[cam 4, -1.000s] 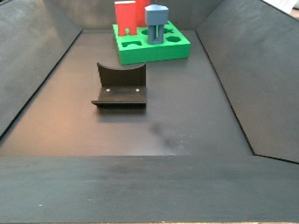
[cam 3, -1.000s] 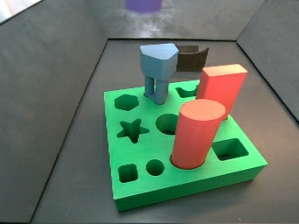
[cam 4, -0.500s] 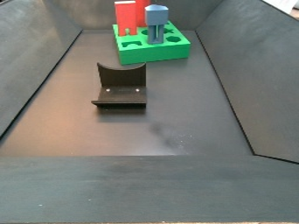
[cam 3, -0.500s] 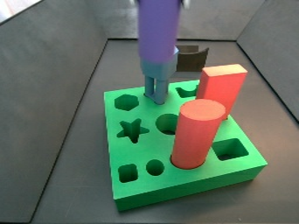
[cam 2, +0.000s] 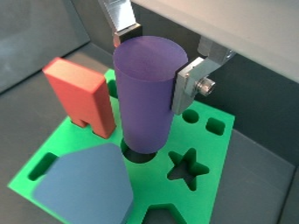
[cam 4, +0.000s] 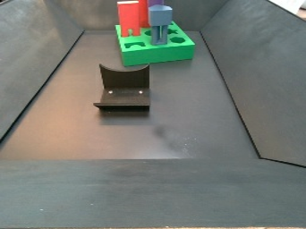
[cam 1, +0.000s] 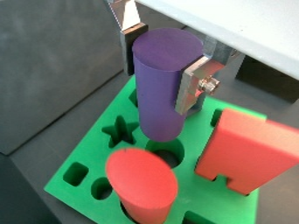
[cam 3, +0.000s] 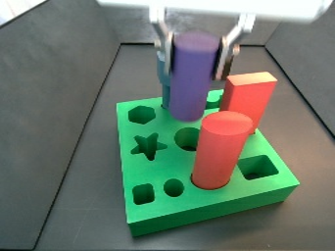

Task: Pick up the round object. Move up. Place the round object on the fixture. Regrasp the round object. Move to above the board. Insert the round object.
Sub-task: Insert the round object.

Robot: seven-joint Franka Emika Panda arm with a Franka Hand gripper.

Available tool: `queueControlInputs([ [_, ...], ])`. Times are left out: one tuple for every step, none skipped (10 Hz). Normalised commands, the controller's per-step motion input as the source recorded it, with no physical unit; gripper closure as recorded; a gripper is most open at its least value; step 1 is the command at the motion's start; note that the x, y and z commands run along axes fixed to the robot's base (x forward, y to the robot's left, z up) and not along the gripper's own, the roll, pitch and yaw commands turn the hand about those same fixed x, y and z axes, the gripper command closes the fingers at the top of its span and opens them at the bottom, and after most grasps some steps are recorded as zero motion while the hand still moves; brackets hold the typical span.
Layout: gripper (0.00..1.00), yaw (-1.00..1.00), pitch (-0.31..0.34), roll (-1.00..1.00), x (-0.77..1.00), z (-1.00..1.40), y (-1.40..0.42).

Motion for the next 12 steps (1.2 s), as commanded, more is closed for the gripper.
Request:
queueControlInputs([
  [1.0, 0.06, 0.0, 0.0, 0.04, -0.67, -0.01],
  [1.0, 0.0, 0.0, -0.01, 0.1, -0.58, -0.02],
  [1.0, 0.0, 0.0, 0.0, 0.1, -0.57, -0.06],
  [1.0, 0.0, 0.0, 0.0, 0.1, -0.6, -0.08],
  [1.0, -0.01, 0.0, 0.0, 0.09, -0.59, -0.07],
  [1.0, -0.02, -0.001, 0.0, 0.07, -0.54, -0.05],
  [1.0, -0.03, -0.006, 0.0, 0.08, -0.57, -0.04],
  [1.0, -0.13, 0.0, 0.0, 0.39, -0.53, -0.06],
  [1.0, -0.15, 0.0, 0.0, 0.49, -0.54, 0.0],
  [1.0, -0.12, -0.019, 0.0, 0.36, -0.59, 0.0],
  [1.0, -0.08, -0.006, 0.0, 0.33, -0.6, 0.0],
  [1.0, -0.07, -0.024, 0.01, 0.23, -0.67, 0.0],
])
